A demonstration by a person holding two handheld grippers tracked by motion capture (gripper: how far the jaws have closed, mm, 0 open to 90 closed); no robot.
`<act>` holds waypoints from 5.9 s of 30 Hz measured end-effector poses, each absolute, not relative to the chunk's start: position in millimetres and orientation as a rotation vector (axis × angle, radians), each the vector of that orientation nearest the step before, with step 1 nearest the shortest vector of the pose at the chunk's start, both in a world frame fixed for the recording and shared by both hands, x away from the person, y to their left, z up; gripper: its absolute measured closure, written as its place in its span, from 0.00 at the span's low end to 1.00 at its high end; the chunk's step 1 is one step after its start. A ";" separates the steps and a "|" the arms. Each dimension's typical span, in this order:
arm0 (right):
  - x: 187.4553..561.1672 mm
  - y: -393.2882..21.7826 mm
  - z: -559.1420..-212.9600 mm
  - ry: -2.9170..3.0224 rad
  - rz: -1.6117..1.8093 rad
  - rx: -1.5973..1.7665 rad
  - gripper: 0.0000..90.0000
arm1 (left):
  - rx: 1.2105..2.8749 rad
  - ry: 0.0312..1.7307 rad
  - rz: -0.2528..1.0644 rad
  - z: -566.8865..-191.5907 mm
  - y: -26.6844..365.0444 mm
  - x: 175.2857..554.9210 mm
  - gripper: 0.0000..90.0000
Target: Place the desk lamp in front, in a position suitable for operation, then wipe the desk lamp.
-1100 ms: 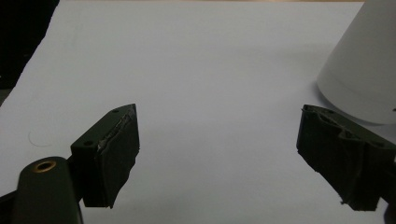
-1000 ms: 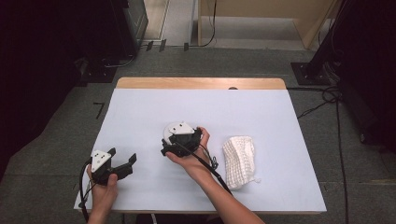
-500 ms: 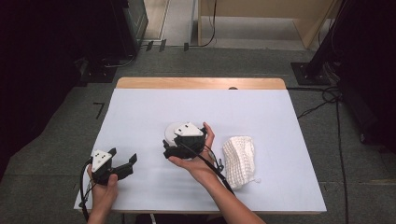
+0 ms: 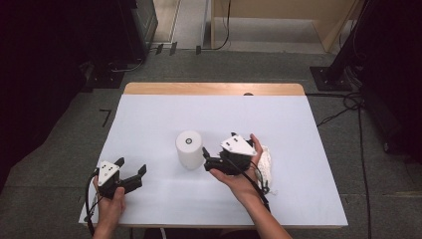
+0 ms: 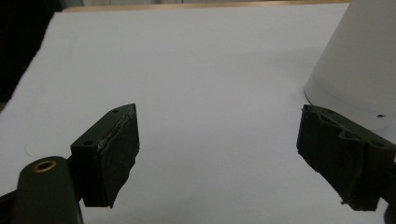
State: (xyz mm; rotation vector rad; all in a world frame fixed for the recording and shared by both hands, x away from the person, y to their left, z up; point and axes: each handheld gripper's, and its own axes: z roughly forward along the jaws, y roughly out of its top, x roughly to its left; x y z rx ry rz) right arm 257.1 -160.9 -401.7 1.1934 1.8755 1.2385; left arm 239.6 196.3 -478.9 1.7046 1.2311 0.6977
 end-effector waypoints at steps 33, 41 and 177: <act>234.2 -269.2 -460.3 1.812 1.092 1.493 0.25 | 1.732 1.002 0.598 -459.1 103.7 243.0 0.13; 234.9 -270.3 -462.6 1.815 1.083 1.503 0.25 | 1.758 1.049 0.530 -466.6 82.7 264.5 0.11; 253.0 -171.2 -392.0 2.294 1.397 1.067 0.84 | 2.039 0.645 0.658 -469.4 31.1 231.6 0.10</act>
